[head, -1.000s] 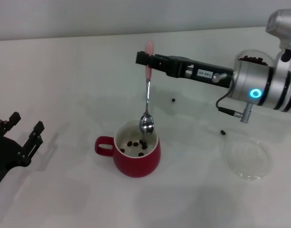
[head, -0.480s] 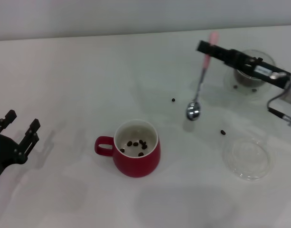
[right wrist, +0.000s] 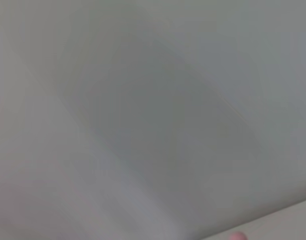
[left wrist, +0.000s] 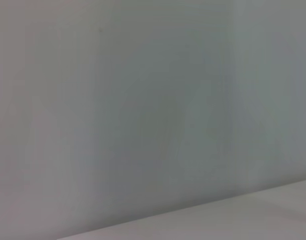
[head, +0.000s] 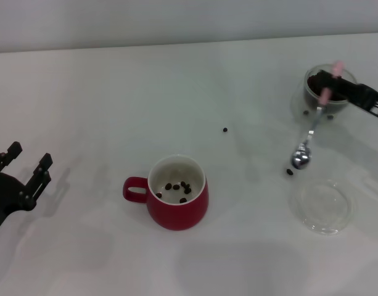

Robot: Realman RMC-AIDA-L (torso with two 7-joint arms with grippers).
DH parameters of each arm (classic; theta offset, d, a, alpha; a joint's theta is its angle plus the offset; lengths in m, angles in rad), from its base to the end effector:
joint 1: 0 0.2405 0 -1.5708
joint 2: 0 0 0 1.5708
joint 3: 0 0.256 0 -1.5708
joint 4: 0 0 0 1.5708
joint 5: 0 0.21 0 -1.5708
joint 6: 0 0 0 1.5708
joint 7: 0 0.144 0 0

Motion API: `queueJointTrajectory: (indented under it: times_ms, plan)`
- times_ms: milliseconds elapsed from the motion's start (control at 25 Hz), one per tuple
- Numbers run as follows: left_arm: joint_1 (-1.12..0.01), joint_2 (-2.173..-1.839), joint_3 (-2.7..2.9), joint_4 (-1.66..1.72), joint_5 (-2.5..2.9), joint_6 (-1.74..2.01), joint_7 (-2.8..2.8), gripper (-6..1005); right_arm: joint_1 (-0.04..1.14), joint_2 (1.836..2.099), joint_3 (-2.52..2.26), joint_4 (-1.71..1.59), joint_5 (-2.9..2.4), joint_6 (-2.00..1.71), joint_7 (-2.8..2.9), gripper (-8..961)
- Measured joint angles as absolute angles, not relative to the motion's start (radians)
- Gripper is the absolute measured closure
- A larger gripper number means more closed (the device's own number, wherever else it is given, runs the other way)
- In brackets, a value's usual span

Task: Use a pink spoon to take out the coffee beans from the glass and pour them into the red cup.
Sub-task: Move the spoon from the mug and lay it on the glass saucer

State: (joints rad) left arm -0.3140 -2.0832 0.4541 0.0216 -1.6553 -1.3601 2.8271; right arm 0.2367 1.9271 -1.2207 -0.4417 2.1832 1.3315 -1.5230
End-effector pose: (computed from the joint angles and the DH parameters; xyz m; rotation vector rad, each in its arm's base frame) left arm -0.3482 0.2535 -0.0429 -2.0012 -0.4690 -0.6798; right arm 0.3389 0.2932 0.0424 -1.9548 1.3489 1.2190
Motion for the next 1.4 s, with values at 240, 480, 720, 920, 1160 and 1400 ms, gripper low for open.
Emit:
queueJointTrajectory:
  times_ms: [240,480,720,920,1160,1400]
  plan:
    - [-0.324,-2.083,0.454,0.022,-1.655,-1.352,2.827,404,0.158,1.915,-1.163,-0.434,2.178,1.355,-1.542,798]
    - [-0.338,-2.083,0.454,0.022,-1.655,-1.348,2.827,404,0.144,1.912,-1.131,-0.370,2.149,1.392,-1.592,798]
    - [-0.353,-2.083,0.458,0.021,-1.655,-1.338,2.827,404,0.154,1.932,-1.132,-0.335,2.133,1.390,-1.646,798]
    - [-0.354,-2.083,0.459,0.021,-1.655,-1.337,2.827,403,0.156,1.942,-1.132,-0.321,2.120,1.379,-1.681,798]
    - [-0.354,-2.083,0.458,0.021,-1.655,-1.337,2.827,403,0.157,1.943,-1.133,-0.311,2.119,1.342,-1.690,797]
    - [-0.354,-2.083,0.457,0.021,-1.655,-1.335,2.827,404,0.152,1.943,-1.136,-0.299,2.111,1.321,-1.693,797]
